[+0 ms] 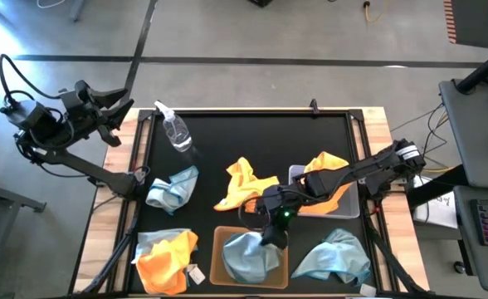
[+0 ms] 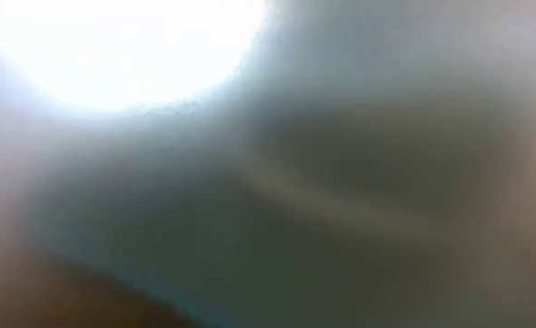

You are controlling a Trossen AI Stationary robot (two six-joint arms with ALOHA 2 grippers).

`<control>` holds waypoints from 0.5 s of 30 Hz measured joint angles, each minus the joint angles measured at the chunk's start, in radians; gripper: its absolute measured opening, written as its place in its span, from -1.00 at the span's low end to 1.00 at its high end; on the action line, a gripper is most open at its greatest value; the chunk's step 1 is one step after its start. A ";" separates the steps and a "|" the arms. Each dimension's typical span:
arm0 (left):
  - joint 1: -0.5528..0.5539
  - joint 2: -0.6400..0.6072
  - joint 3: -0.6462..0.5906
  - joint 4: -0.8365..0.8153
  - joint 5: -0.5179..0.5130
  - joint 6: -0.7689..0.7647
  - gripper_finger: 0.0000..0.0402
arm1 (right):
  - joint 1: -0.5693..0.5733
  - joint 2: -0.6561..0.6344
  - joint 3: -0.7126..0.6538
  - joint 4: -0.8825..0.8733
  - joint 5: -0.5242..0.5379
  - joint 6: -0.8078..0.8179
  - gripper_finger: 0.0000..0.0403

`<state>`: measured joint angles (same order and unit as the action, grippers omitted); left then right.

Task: Sort microfiber towel by color & place in baskets
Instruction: Put the blue microfiber towel into the orange bin

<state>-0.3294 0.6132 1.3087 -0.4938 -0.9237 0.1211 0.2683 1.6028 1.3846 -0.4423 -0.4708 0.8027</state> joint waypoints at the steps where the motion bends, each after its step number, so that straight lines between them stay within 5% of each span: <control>1: 0.000 0.000 0.000 0.000 0.000 0.000 -0.18 | -0.002 0.000 0.000 -0.021 0.003 0.002 -0.35; 9: 0.000 0.000 0.000 0.000 0.000 0.000 -0.18 | 0.010 0.000 0.000 0.121 -0.131 -0.076 -0.32; 15: 0.000 0.000 0.000 0.000 0.000 0.000 -0.18 | 0.013 -0.002 0.000 0.256 -0.387 -0.188 -0.39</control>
<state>-0.3290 0.6132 1.3087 -0.4938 -0.9237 0.1211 0.2817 1.6013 1.3846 -0.1862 -0.8579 0.6144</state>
